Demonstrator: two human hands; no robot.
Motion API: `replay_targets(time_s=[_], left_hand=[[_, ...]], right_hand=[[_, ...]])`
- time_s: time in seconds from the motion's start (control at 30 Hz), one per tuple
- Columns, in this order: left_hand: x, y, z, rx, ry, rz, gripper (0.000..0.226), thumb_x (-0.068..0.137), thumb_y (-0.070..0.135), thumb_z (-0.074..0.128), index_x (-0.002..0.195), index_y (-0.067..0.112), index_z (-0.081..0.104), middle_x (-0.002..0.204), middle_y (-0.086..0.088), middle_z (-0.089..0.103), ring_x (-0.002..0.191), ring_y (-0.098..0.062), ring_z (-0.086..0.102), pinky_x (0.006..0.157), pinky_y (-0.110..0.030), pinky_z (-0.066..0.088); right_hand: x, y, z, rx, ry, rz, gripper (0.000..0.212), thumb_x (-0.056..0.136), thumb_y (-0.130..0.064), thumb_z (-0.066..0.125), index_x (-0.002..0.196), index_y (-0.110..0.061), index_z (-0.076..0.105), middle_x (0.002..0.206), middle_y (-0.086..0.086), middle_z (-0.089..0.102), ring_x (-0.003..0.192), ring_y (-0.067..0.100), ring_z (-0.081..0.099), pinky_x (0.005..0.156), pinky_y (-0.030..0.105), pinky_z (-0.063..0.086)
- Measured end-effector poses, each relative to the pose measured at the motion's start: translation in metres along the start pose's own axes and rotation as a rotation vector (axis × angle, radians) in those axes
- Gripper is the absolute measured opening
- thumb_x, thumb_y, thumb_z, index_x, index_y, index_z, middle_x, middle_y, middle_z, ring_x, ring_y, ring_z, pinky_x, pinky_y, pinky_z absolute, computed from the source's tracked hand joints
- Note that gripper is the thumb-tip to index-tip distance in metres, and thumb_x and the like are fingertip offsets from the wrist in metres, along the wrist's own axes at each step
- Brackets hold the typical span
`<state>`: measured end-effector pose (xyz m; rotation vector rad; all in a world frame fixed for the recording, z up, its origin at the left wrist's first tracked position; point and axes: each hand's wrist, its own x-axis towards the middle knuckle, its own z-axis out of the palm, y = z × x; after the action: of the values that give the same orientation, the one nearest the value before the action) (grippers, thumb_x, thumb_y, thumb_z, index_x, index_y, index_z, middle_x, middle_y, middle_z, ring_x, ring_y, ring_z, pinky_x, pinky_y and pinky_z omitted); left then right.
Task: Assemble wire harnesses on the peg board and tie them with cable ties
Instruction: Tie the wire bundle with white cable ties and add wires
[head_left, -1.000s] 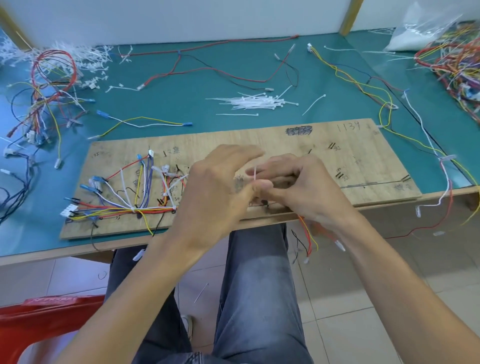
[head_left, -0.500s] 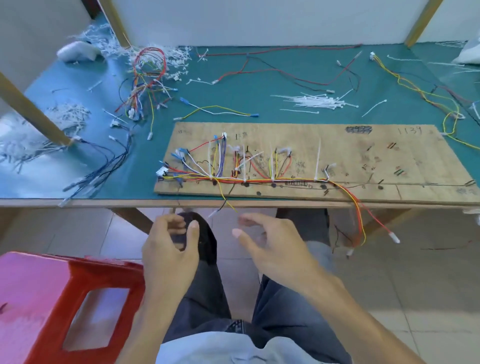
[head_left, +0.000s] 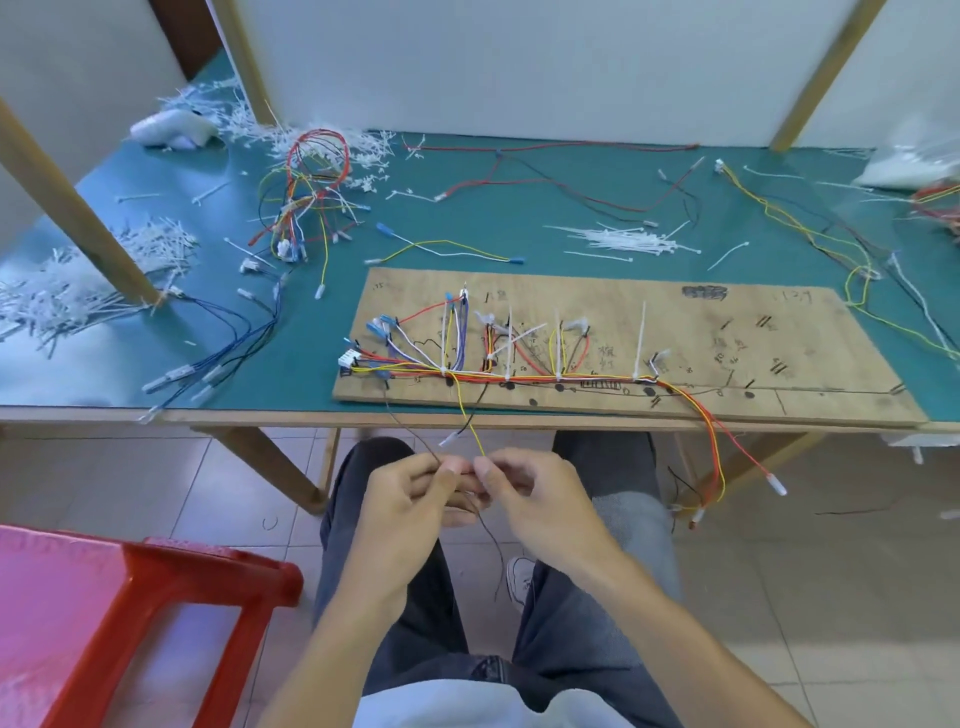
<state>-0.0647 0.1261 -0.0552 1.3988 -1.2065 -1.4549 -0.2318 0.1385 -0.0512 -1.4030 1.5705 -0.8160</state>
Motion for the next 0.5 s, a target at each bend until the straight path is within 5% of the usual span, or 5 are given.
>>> replay_targets(time_s=[0.13,0.33,0.43,0.5], left_hand=[[-0.009,0.007,0.009,-0.091,0.023,0.004,0.024,0.105,0.019,0.061,0.093,0.026,0.081,0.086,-0.009,0.079,0.081,-0.025,0.079,0.068,-0.030,0.064],[-0.005,0.012,0.012,-0.042,0.059,0.038,0.012,0.097,0.029,0.070,0.090,0.030,0.080,0.072,-0.002,0.071,0.057,-0.019,0.064,0.055,-0.027,0.055],[-0.003,0.010,0.009,0.115,0.056,0.052,0.017,0.098,0.031,0.070,0.083,0.033,0.077,0.067,0.001,0.072,0.053,-0.015,0.062,0.049,-0.031,0.051],[-0.002,0.011,0.007,0.477,0.127,0.181,0.028,0.095,0.040,0.074,0.069,0.030,0.070,0.055,0.010,0.066,0.043,-0.007,0.056,0.047,-0.023,0.044]], right_hand=[[-0.016,-0.008,0.005,0.224,-0.081,0.049,0.023,0.110,-0.038,0.053,0.097,-0.032,0.071,0.077,-0.003,0.072,0.069,0.021,0.073,0.066,0.043,0.064],[-0.033,-0.008,-0.008,0.185,-0.143,0.165,0.025,0.109,-0.040,0.052,0.093,-0.028,0.068,0.074,0.003,0.075,0.045,0.016,0.053,0.048,0.027,0.042],[-0.037,-0.011,-0.019,0.147,-0.022,0.138,0.026,0.107,-0.043,0.056,0.091,-0.031,0.073,0.057,0.000,0.064,0.049,0.007,0.051,0.055,0.023,0.041],[-0.038,-0.015,-0.028,0.097,0.083,0.097,0.025,0.105,-0.043,0.059,0.090,-0.032,0.076,0.057,0.002,0.062,0.052,0.012,0.052,0.055,0.028,0.041]])
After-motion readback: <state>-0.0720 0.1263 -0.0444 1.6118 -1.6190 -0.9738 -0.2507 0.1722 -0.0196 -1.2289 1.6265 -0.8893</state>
